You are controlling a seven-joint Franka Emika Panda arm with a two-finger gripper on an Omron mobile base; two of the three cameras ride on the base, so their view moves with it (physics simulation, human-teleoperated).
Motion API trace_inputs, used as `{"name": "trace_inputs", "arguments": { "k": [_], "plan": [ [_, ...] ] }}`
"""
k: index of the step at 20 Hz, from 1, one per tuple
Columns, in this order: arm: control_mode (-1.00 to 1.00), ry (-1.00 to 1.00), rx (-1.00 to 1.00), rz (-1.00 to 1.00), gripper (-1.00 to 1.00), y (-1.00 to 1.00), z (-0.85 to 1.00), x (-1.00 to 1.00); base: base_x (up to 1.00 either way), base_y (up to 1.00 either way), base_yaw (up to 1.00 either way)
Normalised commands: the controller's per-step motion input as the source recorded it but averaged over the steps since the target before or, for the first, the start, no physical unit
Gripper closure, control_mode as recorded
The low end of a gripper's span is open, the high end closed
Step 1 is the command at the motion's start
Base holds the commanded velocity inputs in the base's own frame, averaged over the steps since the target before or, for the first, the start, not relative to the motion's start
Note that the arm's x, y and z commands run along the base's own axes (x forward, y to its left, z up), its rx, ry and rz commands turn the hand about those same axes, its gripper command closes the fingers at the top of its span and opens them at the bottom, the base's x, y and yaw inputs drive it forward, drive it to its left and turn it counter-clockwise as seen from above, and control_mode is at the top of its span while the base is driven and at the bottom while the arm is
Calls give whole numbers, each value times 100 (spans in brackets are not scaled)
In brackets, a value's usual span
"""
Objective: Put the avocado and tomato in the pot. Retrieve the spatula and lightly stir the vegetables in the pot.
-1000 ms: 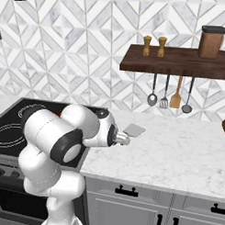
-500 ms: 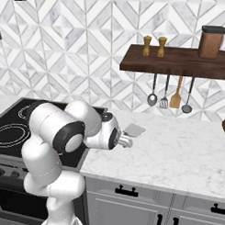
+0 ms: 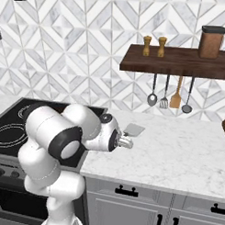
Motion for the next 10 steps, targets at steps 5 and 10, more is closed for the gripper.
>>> {"name": "trace_inputs", "arguments": {
  "k": [5,10],
  "plan": [
    [-100,-7,0,-1,100,1,71,-2,0,0,0],
    [-100,-17,14,-2,100,29,100,-50,0,0,0]
  ]
}}
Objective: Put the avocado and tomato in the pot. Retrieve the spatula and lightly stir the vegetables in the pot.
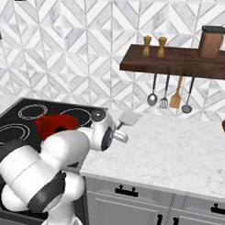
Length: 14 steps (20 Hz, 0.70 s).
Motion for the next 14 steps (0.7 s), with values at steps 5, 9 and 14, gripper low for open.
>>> {"name": "trace_inputs", "arguments": {
  "k": [5,9,14],
  "plan": [
    [-100,-10,25,-7,100,50,100,-28,0,0,0],
    [-100,-9,20,-7,100,48,100,-8,0,0,0],
    [-100,-1,22,-5,100,64,100,-6,0,0,0]
  ]
}}
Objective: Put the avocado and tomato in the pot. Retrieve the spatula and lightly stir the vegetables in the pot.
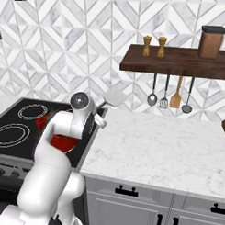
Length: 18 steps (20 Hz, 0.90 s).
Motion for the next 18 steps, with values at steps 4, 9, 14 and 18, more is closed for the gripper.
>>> {"name": "trace_inputs", "arguments": {
  "k": [4,9,14,18],
  "plan": [
    [-100,0,30,-1,100,77,100,-5,0,0,0],
    [-100,5,33,0,100,82,89,-11,0,0,0],
    [-100,12,39,-3,100,88,35,-30,0,0,0],
    [-100,13,53,-14,100,53,23,-32,0,0,0]
  ]
}}
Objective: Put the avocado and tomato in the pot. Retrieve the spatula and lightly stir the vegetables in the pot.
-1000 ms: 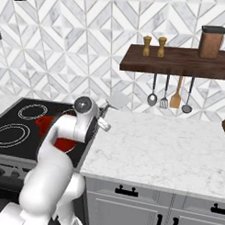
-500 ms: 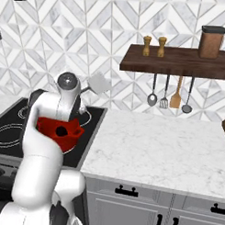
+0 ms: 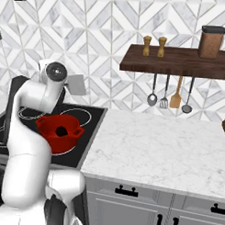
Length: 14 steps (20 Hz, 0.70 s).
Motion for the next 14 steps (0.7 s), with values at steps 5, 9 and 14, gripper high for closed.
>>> {"name": "trace_inputs", "arguments": {
  "k": [5,9,14],
  "plan": [
    [-100,20,65,-22,100,5,12,-17,0,0,0],
    [-100,22,67,-27,100,3,5,0,0,0,0],
    [-100,21,47,-42,100,28,0,0,0,0,0]
  ]
}}
